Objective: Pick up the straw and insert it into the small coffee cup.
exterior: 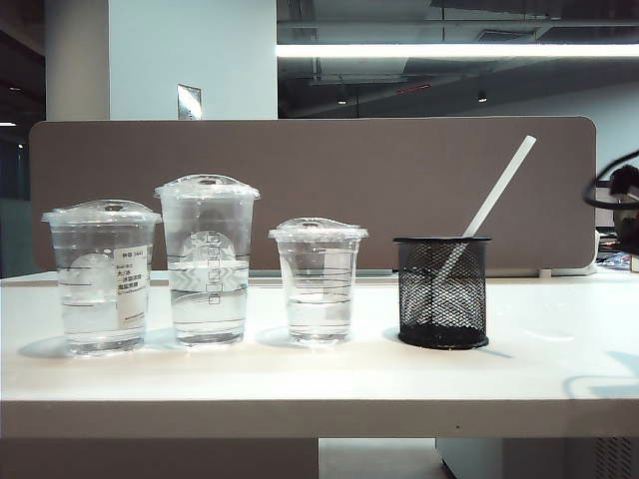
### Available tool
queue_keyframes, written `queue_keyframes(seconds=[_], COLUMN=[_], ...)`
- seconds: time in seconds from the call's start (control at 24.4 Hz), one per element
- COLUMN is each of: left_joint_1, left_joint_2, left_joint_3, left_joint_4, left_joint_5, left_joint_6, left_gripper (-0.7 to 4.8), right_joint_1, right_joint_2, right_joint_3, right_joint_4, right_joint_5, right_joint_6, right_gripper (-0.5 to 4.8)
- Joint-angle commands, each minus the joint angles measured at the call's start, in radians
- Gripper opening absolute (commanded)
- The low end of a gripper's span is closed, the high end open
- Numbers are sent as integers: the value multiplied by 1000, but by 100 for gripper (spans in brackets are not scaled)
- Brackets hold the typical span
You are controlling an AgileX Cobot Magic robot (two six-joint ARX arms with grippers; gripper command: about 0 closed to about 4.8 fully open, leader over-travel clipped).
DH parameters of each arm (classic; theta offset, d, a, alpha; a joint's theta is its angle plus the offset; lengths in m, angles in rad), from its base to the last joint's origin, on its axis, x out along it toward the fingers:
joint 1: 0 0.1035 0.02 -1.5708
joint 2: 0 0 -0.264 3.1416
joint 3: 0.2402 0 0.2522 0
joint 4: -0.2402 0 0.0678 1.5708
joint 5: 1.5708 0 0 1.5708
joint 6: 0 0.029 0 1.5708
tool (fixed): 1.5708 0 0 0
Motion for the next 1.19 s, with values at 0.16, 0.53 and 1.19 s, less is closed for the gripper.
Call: queue_keyframes(seconds=[0.16, 0.53, 1.19], left_joint_1=[3, 1, 3], left_joint_2=[2, 4, 4], left_joint_3=[-40, -46, -45], left_joint_4=[29, 107, 168], left_joint_5=[2, 50, -63], left_joint_6=[6, 114, 117], left_gripper=[66, -5, -4], right_joint_1=[197, 306, 306], right_joint_2=[-11, -10, -8], right_joint_3=[-1, 110, 208], right_joint_4=[39, 27, -37], right_joint_5=[10, 44, 44], right_joint_6=[3, -24, -32], right_gripper=[100, 216, 12])
